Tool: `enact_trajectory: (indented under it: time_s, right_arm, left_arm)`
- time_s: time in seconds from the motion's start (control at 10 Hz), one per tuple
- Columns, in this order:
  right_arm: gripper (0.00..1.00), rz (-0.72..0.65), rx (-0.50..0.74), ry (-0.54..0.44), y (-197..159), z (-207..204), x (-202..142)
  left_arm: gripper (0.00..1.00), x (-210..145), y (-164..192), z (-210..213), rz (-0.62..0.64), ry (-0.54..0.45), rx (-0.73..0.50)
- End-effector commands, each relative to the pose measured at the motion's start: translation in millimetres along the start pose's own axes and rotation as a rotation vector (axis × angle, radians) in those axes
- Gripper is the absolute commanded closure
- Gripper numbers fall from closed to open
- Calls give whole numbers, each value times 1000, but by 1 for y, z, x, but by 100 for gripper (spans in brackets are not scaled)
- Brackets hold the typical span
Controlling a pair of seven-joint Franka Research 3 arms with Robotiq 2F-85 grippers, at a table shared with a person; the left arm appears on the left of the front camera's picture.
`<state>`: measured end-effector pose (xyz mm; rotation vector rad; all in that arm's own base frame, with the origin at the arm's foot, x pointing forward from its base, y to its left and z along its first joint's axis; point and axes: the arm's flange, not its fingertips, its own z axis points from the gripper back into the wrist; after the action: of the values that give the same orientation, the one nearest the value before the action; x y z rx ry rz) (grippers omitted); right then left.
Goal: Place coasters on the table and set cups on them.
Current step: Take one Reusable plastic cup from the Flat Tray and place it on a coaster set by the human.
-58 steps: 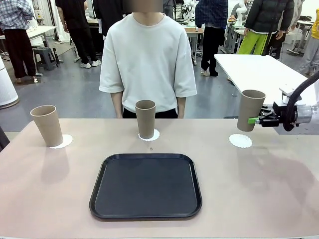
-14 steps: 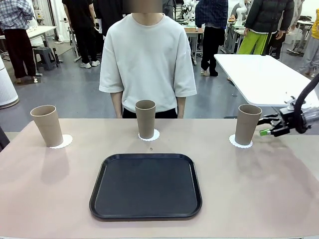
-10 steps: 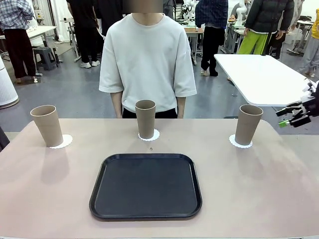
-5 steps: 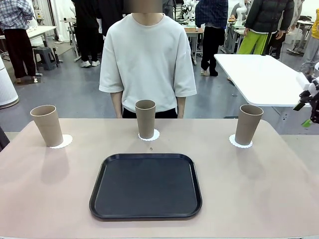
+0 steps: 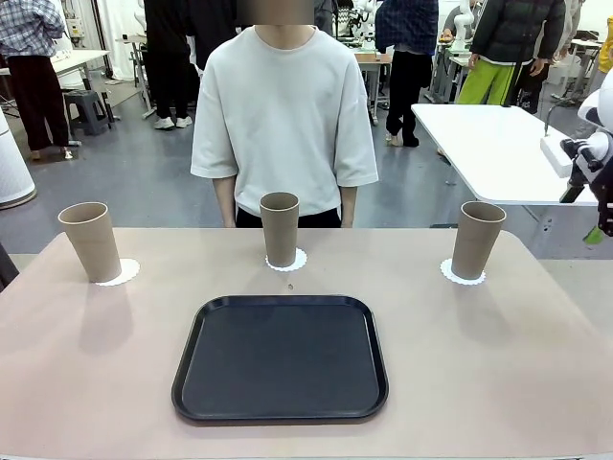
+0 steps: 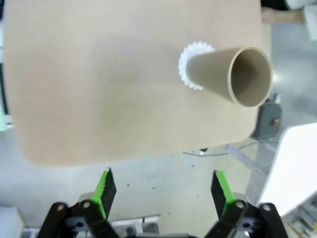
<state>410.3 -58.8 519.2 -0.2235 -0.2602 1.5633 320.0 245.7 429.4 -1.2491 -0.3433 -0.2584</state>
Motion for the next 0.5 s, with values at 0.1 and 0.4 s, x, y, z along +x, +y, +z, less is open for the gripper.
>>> enact_trajectory:
  time_s: [0.1, 0.4]
  right_arm:
    - [0, -61, -55, -307, -25, -10, -26]
    - [0, -6, -25, -42, 2, 9, 1]
  left_arm:
    - [0, -1, -1, 2, -6, -8, 0]
    - [0, -1, -1, 2, -6, -8, 0]
